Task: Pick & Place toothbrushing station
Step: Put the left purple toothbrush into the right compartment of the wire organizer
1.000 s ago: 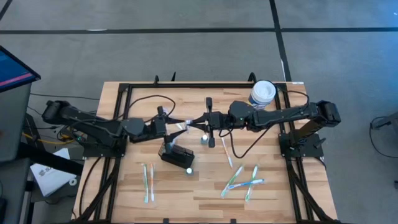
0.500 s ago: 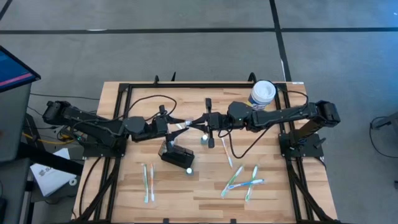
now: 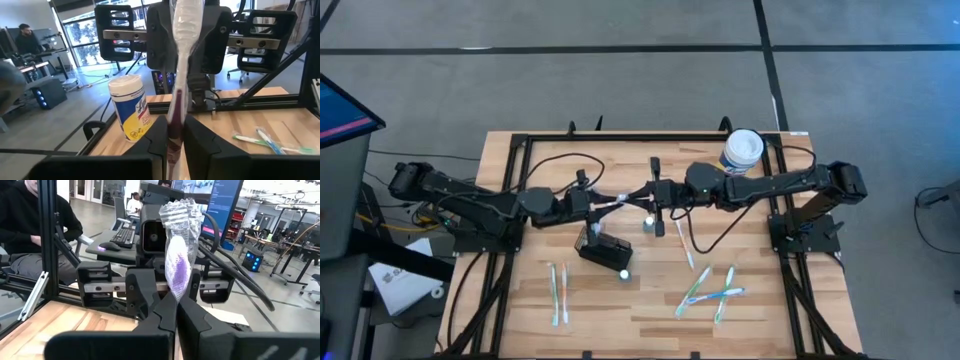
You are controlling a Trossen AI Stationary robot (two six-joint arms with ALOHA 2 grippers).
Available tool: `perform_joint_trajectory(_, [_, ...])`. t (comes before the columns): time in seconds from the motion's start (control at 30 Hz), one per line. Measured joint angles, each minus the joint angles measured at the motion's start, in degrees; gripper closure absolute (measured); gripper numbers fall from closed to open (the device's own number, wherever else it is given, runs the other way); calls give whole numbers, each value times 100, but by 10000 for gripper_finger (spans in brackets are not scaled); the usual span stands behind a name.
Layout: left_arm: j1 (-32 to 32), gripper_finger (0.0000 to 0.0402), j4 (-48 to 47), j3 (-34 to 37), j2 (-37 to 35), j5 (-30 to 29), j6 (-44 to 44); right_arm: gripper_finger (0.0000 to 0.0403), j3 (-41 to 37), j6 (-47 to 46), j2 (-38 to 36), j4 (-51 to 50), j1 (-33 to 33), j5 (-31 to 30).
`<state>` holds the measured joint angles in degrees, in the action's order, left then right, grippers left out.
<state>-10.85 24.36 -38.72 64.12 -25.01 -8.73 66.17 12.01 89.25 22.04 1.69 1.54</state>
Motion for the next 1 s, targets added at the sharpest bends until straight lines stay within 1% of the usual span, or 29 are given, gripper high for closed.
perform_joint_trajectory(0.13, [0,374,-26,7,-141,47,0,402,5,-137,-2,-88,-30,-1])
perform_joint_trajectory(0.2, [0,374,-32,7,-254,146,0,395,7,-144,-4,-91,-33,-1])
perform_joint_trajectory(0.5, [-15,374,-407,9,-853,148,4,324,0,-128,-2,-124,-69,-4])
perform_joint_trajectory(0.73, [-36,374,-1061,17,-1239,129,202,294,0,-89,-2,-41,-52,-2])
perform_joint_trajectory(0.8, [-115,374,-1189,17,-1341,28,214,290,0,-89,-2,-64,-52,-2])
perform_joint_trajectory(1.0, [-549,374,-1633,29,-1705,-604,330,284,0,-92,-2,-80,-52,-2])
